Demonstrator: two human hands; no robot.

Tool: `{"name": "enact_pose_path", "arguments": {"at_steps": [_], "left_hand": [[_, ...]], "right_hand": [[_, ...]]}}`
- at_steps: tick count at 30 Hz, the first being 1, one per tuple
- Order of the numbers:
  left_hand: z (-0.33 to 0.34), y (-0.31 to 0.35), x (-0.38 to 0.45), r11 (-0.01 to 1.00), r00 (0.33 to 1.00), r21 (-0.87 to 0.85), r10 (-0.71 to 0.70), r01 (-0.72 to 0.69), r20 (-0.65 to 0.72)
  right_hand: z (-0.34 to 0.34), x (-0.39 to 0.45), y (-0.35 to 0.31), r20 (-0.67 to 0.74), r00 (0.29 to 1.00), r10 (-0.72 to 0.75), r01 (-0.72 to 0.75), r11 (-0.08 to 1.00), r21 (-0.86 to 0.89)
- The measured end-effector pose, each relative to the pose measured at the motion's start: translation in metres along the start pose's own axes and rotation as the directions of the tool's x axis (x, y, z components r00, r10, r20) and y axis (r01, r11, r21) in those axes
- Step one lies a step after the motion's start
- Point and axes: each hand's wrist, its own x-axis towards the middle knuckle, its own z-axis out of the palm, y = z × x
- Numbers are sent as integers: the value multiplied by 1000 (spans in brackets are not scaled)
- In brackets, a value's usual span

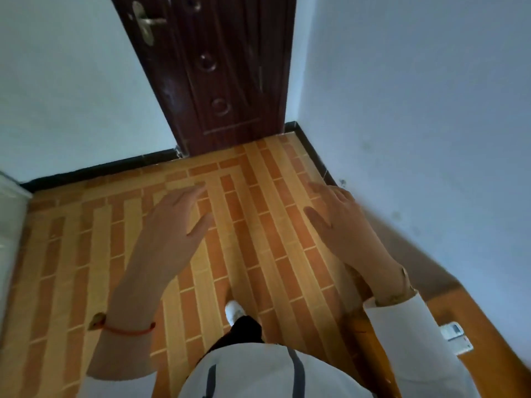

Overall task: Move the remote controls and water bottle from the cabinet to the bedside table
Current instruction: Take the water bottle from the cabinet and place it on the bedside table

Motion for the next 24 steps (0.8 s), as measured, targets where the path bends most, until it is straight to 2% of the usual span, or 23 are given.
{"name": "enact_pose_path", "arguments": {"at_steps": [6,12,16,24], "left_hand": [[-52,-88,39,989,983,-5,-148,148,-110],[-90,-167,62,968,949,0,-246,250,-196],[-106,-212,67,940,903,-39,-336,339,-267],[-127,-283,96,833,767,-87,-539,546,-347]], "right_hand": [[52,109,-98,85,974,-212,207,976,62],[91,177,-183,169,910,-378,367,925,94],[117,219,-234,246,845,-475,460,880,121],[192,313,-319,347,679,-647,626,757,187]]}}
